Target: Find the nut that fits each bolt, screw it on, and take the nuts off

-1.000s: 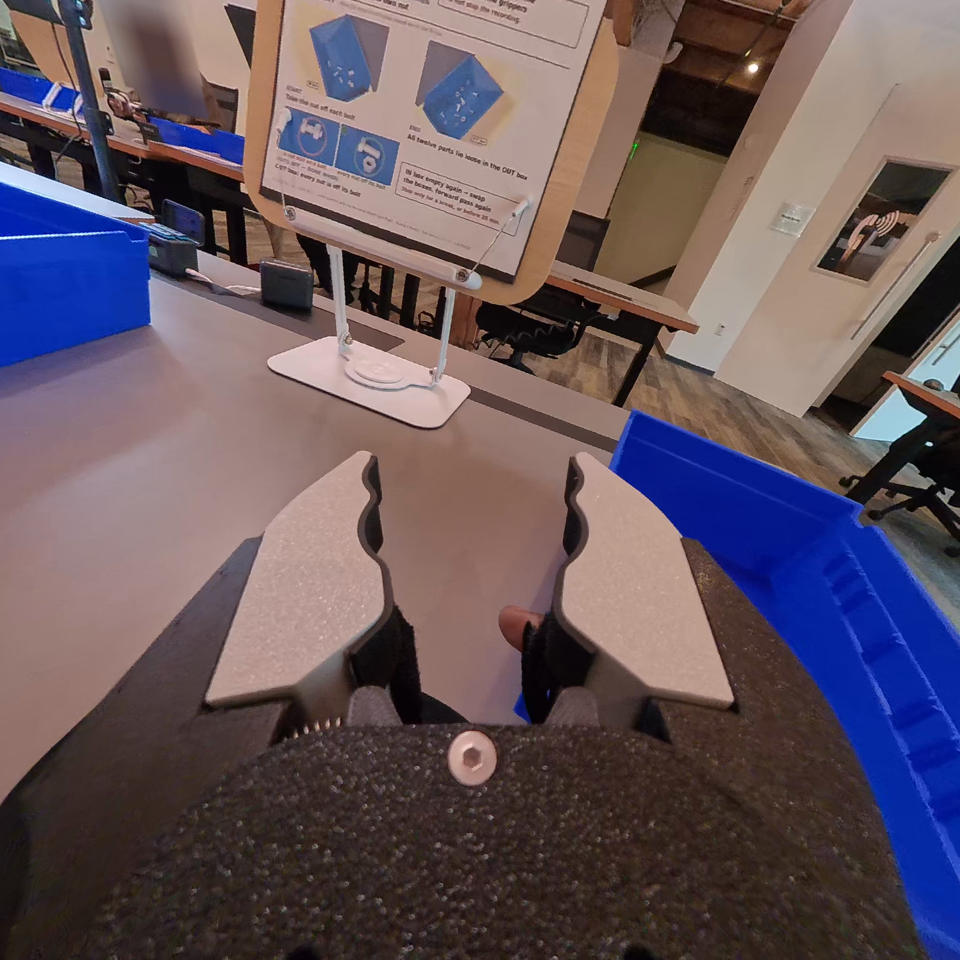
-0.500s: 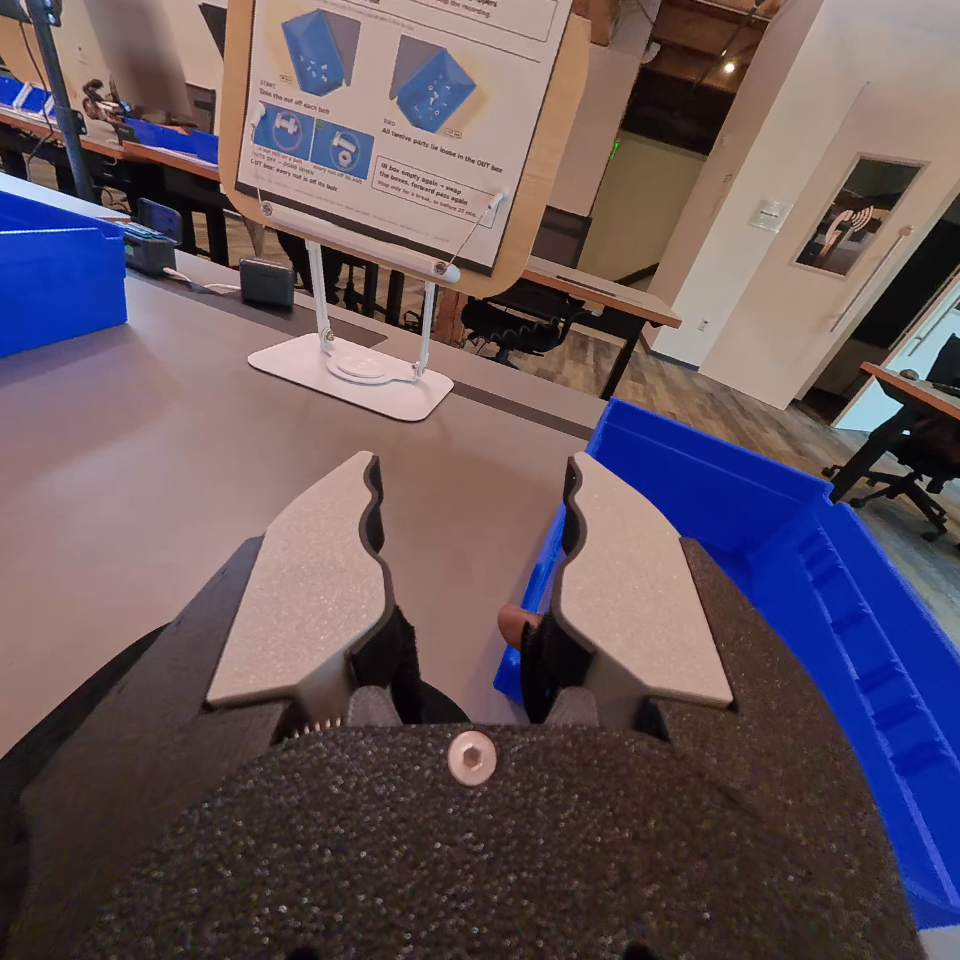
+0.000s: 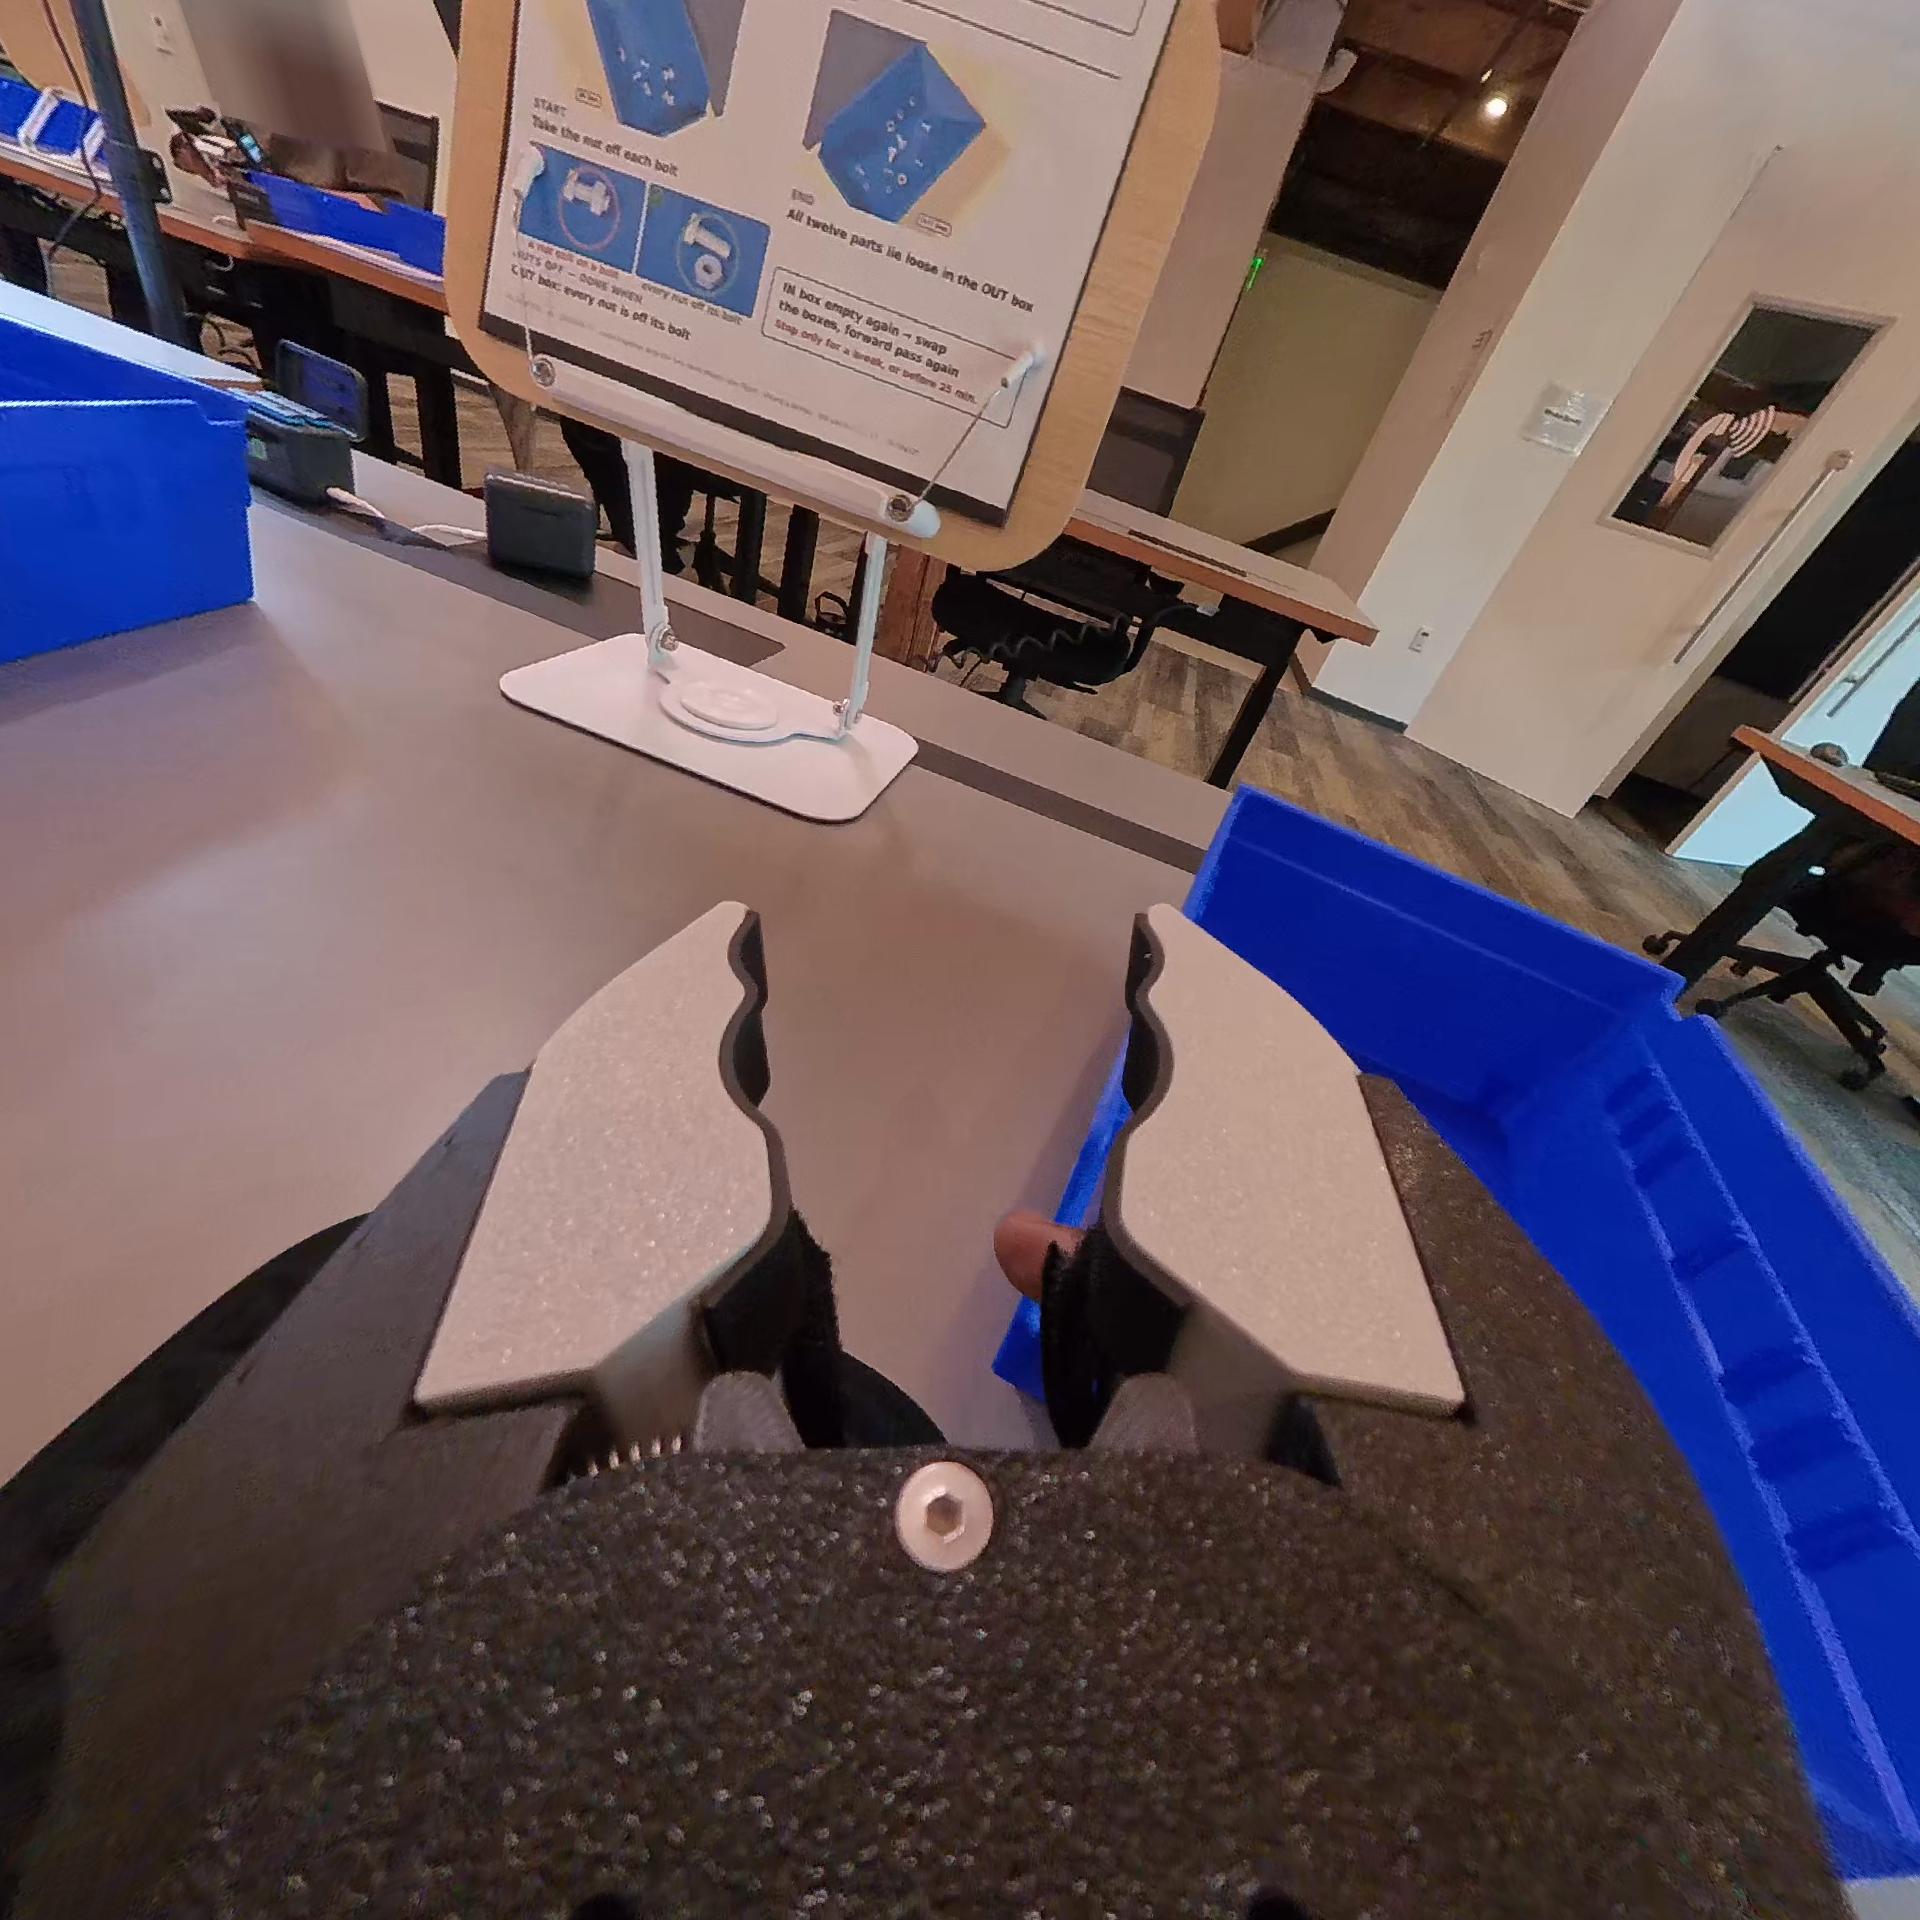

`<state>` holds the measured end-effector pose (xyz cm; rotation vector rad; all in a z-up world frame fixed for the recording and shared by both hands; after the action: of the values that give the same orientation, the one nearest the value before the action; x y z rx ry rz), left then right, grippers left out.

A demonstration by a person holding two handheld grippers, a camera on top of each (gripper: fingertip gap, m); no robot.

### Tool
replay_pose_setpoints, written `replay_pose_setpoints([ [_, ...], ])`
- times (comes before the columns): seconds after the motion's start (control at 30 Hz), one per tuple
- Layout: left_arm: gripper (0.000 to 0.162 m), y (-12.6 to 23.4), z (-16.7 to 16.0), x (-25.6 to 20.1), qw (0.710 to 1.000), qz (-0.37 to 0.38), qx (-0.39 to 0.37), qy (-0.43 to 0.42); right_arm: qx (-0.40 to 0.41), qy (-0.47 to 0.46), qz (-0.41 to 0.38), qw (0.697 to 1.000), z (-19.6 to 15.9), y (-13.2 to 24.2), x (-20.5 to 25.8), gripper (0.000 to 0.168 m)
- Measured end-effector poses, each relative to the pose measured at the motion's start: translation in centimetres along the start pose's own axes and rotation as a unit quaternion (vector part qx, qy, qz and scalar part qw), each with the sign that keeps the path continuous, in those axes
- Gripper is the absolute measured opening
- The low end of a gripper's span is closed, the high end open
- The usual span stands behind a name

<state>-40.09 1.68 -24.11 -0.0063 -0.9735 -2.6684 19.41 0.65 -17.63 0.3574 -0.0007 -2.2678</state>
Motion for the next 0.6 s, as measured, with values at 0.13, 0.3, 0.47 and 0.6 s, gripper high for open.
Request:
replay_pose_setpoints([
  [0.13, 0.010, 3.7, 1.9, -1.8, 0.998, -0.049, -0.043, -0.017, -0.001, 0.000, 0.034, 0.999, 0.4, -0.8, 1.0, 0.065],
  [0.3, 0.010, 10.7, 3.7, -7.6, 0.975, -0.178, -0.103, -0.080, -0.012, -0.010, 0.130, 0.991, 1.5, -2.8, 3.8, 0.061],
  [0.47, 0.010, 17.3, 4.4, -13.3, 0.937, -0.264, -0.158, -0.167, -0.038, -0.020, 0.268, 0.963, 4.0, -5.4, 7.8, 0.058],
  [0.6, 0.010, 21.1, 3.9, -17.4, 0.899, -0.339, -0.183, -0.208, -0.077, -0.036, 0.375, 0.923, 6.4, -7.1, 11.2, 0.057],
])
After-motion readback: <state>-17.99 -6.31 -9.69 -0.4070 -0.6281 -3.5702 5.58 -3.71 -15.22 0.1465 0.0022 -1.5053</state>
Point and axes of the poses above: each gripper's, where its closed fingertips meet, y back along the fingers, z out of its top, x = y × z across the jaws, the point moved 6 cm from there along y, back along the fingers, and after that the axes turned 13 degrees about z, right-handed, at the moved point
